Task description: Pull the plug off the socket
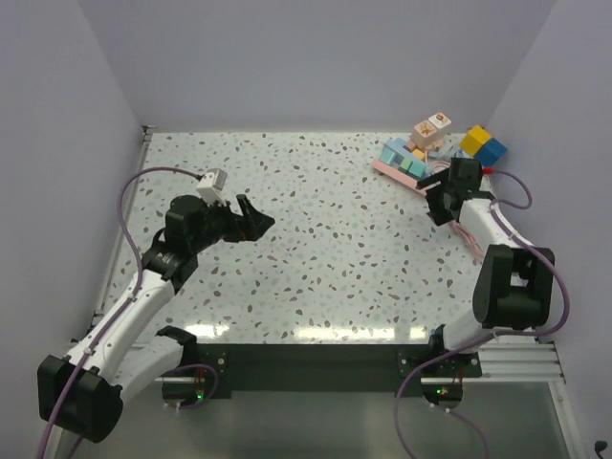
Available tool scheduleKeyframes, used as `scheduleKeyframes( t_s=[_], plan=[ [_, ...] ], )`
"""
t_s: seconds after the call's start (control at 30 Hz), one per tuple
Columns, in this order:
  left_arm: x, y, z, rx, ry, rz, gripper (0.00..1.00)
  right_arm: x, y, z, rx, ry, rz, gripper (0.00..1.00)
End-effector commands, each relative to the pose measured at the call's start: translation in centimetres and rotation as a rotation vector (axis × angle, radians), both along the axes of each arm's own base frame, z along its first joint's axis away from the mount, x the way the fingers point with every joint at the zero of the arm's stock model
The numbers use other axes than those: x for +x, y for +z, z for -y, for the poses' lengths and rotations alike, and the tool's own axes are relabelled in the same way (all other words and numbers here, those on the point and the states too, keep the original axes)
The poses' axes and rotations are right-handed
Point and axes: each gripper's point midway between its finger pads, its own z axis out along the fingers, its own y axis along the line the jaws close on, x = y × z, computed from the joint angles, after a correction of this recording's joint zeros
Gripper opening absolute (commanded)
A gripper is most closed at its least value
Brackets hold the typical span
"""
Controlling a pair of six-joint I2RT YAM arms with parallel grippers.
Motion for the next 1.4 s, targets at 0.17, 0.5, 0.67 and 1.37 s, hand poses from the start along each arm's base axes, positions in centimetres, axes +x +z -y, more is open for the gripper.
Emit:
scheduleKeyframes(
  t_s=[0.17,0.5,0.67,1.37],
  plan=[
    [2.6,1.1,0.6,-0.017,0.006,0.045,1.0,4.3,-1.3,1.7,0.175,-0.33,0.119,0.75],
    [4.8,0.5,1.4,-0.003,0.0,0.045,1.0,6.3,-6.3,3.0,0.266,-0.485,0.114,0.76],
    [5.8,-0.4,1.7,0.02,-0.014,0.027,1.0,7.7,-6.2,3.0,0.304,-0.49,0.184,0.76],
    [6.5,-1.3,1.9,0.022,-0.007,0.0,1.0,8.3,-8.9,2.5,0.297,-0.461,0.106,0.09]
  ],
)
